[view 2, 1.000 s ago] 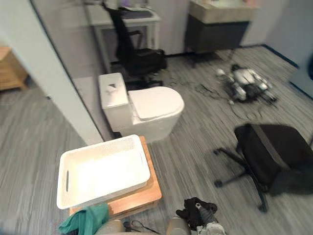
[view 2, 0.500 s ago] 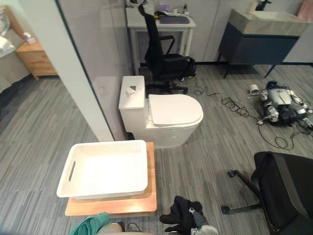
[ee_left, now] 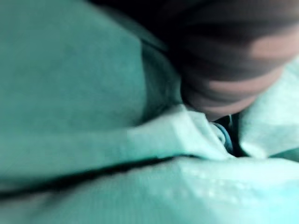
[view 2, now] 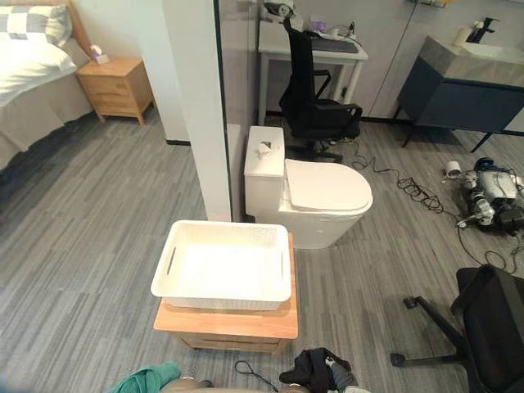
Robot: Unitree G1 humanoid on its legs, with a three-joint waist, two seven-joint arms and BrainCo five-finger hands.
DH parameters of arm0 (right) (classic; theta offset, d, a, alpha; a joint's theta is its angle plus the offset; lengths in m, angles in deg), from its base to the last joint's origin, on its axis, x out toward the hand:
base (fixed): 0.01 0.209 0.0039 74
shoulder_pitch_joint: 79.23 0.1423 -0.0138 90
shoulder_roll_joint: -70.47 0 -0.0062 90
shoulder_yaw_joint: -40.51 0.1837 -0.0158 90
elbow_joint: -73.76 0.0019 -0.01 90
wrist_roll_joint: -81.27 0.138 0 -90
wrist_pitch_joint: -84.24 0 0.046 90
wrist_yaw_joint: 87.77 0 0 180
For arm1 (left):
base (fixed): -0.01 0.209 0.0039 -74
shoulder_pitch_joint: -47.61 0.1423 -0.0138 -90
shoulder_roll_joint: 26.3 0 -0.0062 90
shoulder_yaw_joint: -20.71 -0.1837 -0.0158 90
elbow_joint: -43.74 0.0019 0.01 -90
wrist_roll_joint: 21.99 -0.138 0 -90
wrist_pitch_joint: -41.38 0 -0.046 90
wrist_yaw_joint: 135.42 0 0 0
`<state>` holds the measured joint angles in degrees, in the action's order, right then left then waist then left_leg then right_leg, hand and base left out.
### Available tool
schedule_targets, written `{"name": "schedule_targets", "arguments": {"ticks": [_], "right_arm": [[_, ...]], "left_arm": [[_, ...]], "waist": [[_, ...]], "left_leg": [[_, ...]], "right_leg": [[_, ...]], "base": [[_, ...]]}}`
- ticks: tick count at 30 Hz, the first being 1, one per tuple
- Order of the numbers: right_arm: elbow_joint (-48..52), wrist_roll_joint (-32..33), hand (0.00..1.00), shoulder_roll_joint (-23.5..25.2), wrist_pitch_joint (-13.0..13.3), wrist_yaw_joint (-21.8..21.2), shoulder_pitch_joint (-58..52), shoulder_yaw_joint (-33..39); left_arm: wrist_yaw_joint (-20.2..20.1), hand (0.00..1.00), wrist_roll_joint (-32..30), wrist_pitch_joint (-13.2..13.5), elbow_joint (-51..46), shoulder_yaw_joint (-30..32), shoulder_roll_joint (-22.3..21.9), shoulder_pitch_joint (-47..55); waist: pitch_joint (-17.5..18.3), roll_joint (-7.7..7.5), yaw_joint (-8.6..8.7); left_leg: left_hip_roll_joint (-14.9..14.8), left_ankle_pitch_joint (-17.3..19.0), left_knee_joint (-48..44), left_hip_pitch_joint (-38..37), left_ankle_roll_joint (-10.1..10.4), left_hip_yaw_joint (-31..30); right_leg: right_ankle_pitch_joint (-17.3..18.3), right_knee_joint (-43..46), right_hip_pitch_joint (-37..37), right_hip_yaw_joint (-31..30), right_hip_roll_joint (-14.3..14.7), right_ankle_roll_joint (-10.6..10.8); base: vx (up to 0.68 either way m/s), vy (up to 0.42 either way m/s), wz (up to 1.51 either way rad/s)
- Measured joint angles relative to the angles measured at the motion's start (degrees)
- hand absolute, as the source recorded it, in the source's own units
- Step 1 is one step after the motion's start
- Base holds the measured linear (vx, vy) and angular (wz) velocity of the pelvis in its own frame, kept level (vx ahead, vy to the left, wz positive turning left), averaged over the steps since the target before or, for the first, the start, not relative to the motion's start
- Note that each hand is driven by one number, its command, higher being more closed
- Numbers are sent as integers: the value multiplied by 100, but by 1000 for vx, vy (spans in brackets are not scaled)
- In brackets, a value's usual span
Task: Tidy the bed and pick cloth on bed and put in laundry
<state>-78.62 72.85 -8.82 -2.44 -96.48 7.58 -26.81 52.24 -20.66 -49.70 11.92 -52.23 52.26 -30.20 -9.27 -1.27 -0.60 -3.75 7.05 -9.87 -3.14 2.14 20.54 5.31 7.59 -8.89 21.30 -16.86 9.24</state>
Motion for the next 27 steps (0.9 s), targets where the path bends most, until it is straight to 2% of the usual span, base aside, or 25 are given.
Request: {"name": "schedule_targets", "arguments": {"ticks": [2, 3, 4, 6, 8, 10, 11, 14, 18, 22, 27], "right_arm": [[6, 28, 100, 1, 49, 45, 3, 14], [8, 147, 100, 13, 83, 101, -15, 14], [9, 320, 100, 18, 83, 116, -51, 14], [9, 536, 100, 54, 92, 118, -112, 26], [8, 618, 100, 115, 170, 113, -123, 24], [7, 736, 100, 238, 371, 99, -144, -70], [-2, 787, 100, 286, 430, 95, -168, -145], [-71, 877, 100, 299, 466, 99, -120, -296], [-175, 1088, 100, 273, 447, 92, -17, -313], [-279, 1096, 100, 242, 383, -10, 78, -329], [-279, 1114, 100, 213, 399, -19, 29, -407]], "left_arm": [[-131, 100, -95, 165, 1, -222, -18, 9], [-167, 100, -167, 204, 2, -362, -6, 17], [-249, 100, -267, 205, 2, -406, -6, 2], [-264, 100, -415, 178, 3, -541, 59, -18], [-260, 100, -487, 132, 3, -572, 112, -105], [-269, 100, -601, 114, 13, -686, 235, -104], [-280, 100, -705, 98, 16, -813, 284, -147], [-285, 100, -755, 45, 47, -996, 389, -168], [-286, 100, -745, 68, 172, -1051, 381, -306], [-322, 100, -693, 163, 176, -1051, 346, -296], [-362, 100, -697, 175, 176, -1042, 345, -284]], "waist": [[-3, -5, 3], [3, 37, 37], [10, 57, 102], [-9, 43, 119], [-27, -47, 107], [-40, -140, 124], [-47, -238, 143], [-67, -366, 102], [-132, -287, 114], [-177, -150, 118], [-190, -131, 121]], "left_leg": [[99, -183, 360, -203, 5, 105], [221, -384, 780, -379, -24, 110], [328, -596, 1222, -541, -30, 110], [383, -752, 1594, -643, -24, 103], [368, -791, 1594, -629, -21, 74], [392, -828, 1595, -598, -24, -122], [390, -900, 1595, -591, -14, -253], [389, -983, 1592, -573, -101, -428], [356, -962, 1595, -578, -68, -557], [275, -948, 1596, -600, -23, -554], [189, -939, 1598, -683, 39, -555]], "right_leg": [[22, -74, 31, -11, -51, 17], [36, -69, 40, -8, -102, 40], [60, -57, 45, 3, -123, 72], [114, -49, 45, 93, -64, 73], [150, -114, 18, -5, 32, 77], [190, -338, -145, -309, 262, 33], [210, -434, -202, -529, 382, 35], [187, -444, -310, -898, 510, -168], [240, -450, -373, -935, 570, -381], [259, -416, -376, -952, 646, -414], [301, -367, -413, -952, 716, -472]], "base": [[-110, 40, -15], [-99, 55, 7], [-83, 55, 17], [-28, 34, 33], [30, 19, 23], [63, -2, 36], [133, -41, 44], [157, -29, 27], [99, -24, 18], [15, -41, -1], [-29, -45, -3]]}}
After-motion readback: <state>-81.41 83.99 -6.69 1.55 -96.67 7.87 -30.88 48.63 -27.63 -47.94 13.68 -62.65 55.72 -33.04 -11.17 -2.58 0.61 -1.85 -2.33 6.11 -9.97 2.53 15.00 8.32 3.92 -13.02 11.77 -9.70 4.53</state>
